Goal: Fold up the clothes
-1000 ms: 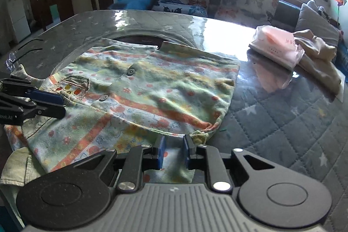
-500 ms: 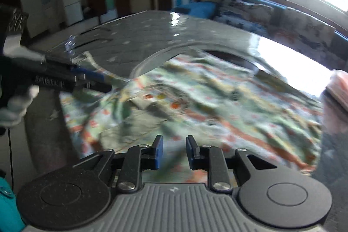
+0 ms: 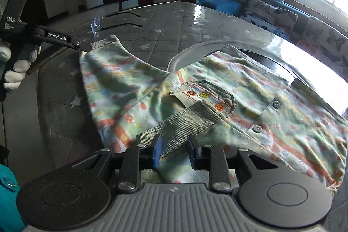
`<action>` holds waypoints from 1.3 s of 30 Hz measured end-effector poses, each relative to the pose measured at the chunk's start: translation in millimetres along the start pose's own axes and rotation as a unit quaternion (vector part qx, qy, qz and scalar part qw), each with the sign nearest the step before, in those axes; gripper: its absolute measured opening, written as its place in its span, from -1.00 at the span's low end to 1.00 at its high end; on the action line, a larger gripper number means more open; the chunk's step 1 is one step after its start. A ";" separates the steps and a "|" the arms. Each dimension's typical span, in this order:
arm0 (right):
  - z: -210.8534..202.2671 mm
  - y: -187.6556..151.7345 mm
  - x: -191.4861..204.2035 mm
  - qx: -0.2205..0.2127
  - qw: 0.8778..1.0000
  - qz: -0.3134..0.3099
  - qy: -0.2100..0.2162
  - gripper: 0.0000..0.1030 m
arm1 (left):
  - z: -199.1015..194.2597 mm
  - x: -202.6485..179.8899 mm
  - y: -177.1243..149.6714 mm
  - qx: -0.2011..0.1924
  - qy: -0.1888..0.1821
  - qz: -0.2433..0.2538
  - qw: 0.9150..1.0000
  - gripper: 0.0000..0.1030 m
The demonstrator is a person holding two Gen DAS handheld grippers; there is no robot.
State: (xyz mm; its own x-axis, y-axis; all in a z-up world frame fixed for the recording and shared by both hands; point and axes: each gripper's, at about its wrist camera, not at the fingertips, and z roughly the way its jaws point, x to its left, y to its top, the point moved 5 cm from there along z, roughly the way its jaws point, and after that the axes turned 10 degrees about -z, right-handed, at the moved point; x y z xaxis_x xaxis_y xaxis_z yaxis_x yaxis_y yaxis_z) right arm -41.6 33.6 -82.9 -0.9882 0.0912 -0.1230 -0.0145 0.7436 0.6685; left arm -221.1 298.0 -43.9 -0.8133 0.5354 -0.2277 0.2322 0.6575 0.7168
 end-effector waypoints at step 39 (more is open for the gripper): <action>-97.1 -57.5 -64.4 -0.062 0.984 0.118 -0.118 -0.36 | -99.9 -202.5 4.8 -0.022 -0.327 0.121 0.937 -0.82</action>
State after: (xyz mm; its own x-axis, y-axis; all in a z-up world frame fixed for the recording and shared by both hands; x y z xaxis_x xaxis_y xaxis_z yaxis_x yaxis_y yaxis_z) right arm 8.0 -79.3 -42.2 -0.9035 0.4138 -0.1119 0.1772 0.5983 0.7814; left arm -108.6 139.8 71.5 -0.2363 0.8855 -0.4000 0.3333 0.4605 0.8227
